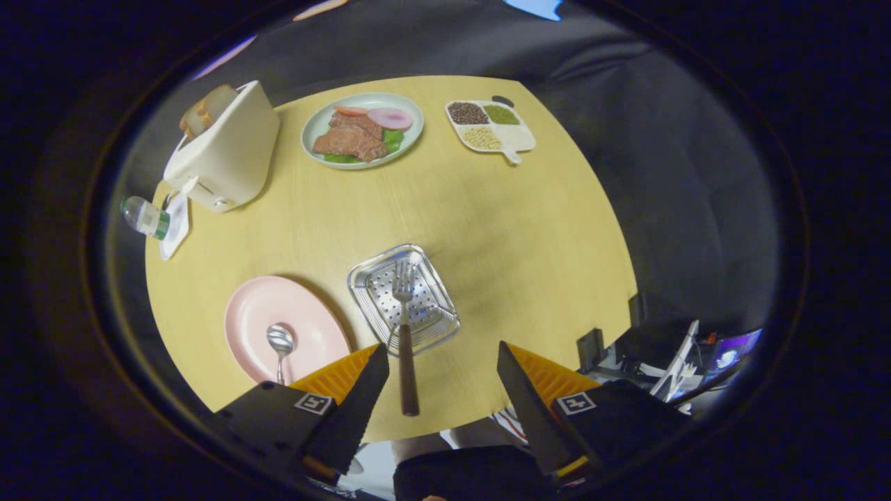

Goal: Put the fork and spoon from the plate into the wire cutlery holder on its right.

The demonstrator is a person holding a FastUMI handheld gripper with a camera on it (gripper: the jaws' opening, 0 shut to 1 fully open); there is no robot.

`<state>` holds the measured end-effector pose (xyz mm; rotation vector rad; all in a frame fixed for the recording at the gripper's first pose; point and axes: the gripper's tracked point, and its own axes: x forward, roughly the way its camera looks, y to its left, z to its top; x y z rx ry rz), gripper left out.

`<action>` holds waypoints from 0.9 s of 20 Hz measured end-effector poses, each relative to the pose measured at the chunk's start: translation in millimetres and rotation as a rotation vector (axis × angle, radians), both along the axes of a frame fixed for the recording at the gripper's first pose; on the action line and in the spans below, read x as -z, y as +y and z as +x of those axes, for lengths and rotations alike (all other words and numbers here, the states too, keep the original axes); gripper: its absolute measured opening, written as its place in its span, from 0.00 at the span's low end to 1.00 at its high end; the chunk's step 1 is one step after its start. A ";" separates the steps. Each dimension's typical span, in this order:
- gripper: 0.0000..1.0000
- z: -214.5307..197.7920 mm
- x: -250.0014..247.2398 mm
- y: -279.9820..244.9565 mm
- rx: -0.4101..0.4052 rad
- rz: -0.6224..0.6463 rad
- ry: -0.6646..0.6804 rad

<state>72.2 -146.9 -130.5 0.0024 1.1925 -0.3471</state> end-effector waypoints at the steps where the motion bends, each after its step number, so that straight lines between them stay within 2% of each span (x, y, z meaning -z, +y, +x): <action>1: 1.00 -0.9 -7.3 3.5 0.000 -0.010 -0.015; 9: 1.00 -23.1 -41.6 77.8 -0.026 -0.053 -0.159; 18: 1.00 -50.3 -12.7 201.5 0.014 -0.033 -0.358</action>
